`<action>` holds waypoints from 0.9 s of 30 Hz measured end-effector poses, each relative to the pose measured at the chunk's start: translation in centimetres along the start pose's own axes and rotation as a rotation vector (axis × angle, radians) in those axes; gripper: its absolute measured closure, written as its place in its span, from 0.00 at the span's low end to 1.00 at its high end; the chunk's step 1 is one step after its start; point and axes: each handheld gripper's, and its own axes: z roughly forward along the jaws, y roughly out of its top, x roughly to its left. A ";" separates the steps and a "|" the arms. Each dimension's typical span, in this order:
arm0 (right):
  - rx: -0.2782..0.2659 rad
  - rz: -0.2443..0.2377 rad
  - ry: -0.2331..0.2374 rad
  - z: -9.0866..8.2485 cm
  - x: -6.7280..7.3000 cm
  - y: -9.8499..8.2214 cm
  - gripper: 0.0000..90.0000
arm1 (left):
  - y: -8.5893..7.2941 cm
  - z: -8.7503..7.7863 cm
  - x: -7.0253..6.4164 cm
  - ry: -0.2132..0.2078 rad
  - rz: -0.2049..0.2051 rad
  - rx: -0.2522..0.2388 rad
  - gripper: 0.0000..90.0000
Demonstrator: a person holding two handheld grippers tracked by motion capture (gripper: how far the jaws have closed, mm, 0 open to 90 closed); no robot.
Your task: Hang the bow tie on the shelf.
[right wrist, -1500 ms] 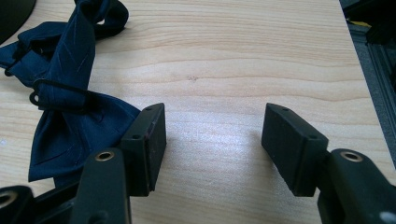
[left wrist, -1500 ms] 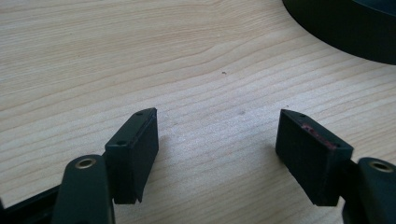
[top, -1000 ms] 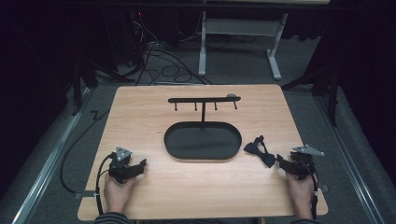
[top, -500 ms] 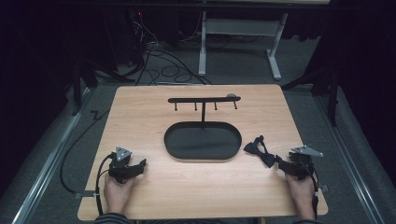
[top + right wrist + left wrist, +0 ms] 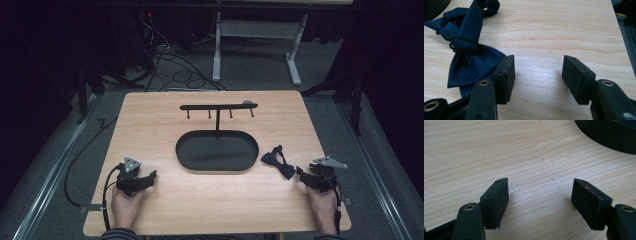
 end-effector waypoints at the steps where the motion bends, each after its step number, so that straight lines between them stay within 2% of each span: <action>1: -0.002 0.007 -0.002 0.0 0.0 0.0 0.51 | 0.0 0.0 0.0 0.000 0.000 0.000 0.34; 8: -0.027 -0.003 -0.006 -0.5 0.4 -0.3 0.53 | 0.0 0.0 0.0 0.000 0.000 0.000 0.34; 13: -0.053 0.029 -0.001 -1.4 0.6 -0.3 0.55 | 0.0 0.0 0.0 0.000 0.000 0.000 0.34; 17: -0.081 0.016 0.007 -2.3 0.8 -0.4 0.56 | 0.0 0.0 0.0 0.000 0.000 0.000 0.34; 20: -0.096 0.024 0.010 -2.9 1.0 -0.6 0.56 | 0.0 0.0 0.0 0.000 0.000 0.000 0.34; 27: -0.104 0.021 0.018 -3.7 1.5 -1.0 0.58 | 0.0 0.0 0.0 0.000 0.000 0.000 0.34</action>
